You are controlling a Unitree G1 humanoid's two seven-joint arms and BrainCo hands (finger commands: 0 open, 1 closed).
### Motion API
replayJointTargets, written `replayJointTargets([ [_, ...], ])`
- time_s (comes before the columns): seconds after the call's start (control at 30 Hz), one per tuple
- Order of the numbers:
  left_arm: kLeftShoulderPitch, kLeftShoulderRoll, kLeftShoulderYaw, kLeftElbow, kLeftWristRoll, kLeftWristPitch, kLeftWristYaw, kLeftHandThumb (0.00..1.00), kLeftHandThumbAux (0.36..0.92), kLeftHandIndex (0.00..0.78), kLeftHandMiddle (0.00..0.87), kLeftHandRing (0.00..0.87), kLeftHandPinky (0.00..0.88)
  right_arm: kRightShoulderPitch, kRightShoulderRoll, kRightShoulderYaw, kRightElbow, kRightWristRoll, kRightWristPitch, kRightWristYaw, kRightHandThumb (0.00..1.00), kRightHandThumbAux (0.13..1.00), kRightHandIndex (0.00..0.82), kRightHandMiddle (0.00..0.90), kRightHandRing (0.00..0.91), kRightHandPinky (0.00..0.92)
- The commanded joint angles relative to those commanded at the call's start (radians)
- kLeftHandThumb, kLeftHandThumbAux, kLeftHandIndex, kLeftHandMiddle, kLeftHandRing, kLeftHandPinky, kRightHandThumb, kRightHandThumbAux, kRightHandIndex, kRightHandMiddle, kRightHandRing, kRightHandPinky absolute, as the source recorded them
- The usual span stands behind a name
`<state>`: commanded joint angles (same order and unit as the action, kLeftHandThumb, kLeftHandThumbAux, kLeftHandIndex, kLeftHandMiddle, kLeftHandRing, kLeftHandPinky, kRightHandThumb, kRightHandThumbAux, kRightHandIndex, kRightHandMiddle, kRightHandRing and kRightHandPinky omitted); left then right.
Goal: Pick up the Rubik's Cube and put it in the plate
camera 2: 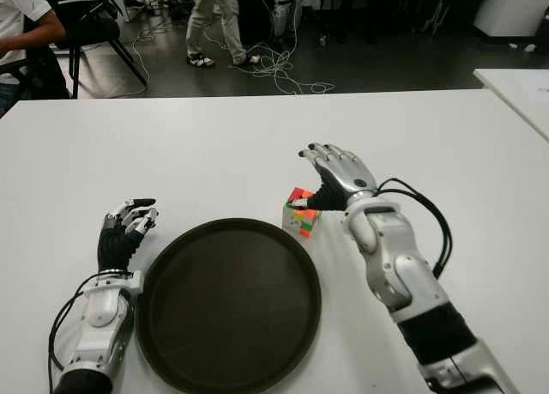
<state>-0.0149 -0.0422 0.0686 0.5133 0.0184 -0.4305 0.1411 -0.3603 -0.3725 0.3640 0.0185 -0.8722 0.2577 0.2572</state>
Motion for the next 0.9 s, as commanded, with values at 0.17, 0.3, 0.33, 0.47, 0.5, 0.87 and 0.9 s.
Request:
replayJointTargets([
  [0.17,0.006,-0.003,0.000,-0.019,0.007,0.018,0.005,0.704,0.711,0.415,0.355,0.377,0.413,-0.004,0.002,0.007,0.011,0.003,-0.004,-0.009,0.161,0.532,0.000,0.000,0.000,0.070],
  [0.3,0.010,-0.005,-0.001,-0.032,0.012,0.033,0.007,0.703,0.711,0.415,0.361,0.383,0.419,-0.011,0.006,0.013,0.027,0.009,-0.012,-0.012,0.185,0.538,0.000,0.000,0.000,0.059],
  [0.33,0.011,-0.004,-0.001,-0.033,0.013,0.034,0.007,0.703,0.711,0.415,0.361,0.383,0.419,-0.013,0.007,0.013,0.031,0.011,-0.014,-0.013,0.188,0.539,0.000,0.000,0.000,0.058],
  [0.47,0.007,0.000,0.001,-0.021,0.015,0.034,0.007,0.701,0.712,0.414,0.362,0.388,0.420,-0.017,0.011,0.014,0.039,0.016,-0.018,-0.010,0.197,0.540,0.000,0.000,0.000,0.046],
  [0.5,0.006,0.001,0.002,-0.019,0.016,0.033,0.007,0.701,0.711,0.414,0.363,0.389,0.420,-0.018,0.012,0.015,0.041,0.016,-0.018,-0.009,0.197,0.540,0.000,0.000,0.000,0.044],
  [0.87,0.009,0.001,0.002,-0.010,0.017,0.010,0.007,0.703,0.711,0.415,0.342,0.378,0.416,-0.020,0.016,0.027,0.080,0.023,-0.040,-0.032,0.162,0.524,0.000,0.000,0.000,0.022],
  [0.9,0.009,0.001,0.002,-0.011,0.016,0.009,0.007,0.703,0.711,0.415,0.341,0.377,0.418,-0.020,0.016,0.028,0.083,0.023,-0.042,-0.034,0.159,0.523,0.000,0.000,0.000,0.019],
])
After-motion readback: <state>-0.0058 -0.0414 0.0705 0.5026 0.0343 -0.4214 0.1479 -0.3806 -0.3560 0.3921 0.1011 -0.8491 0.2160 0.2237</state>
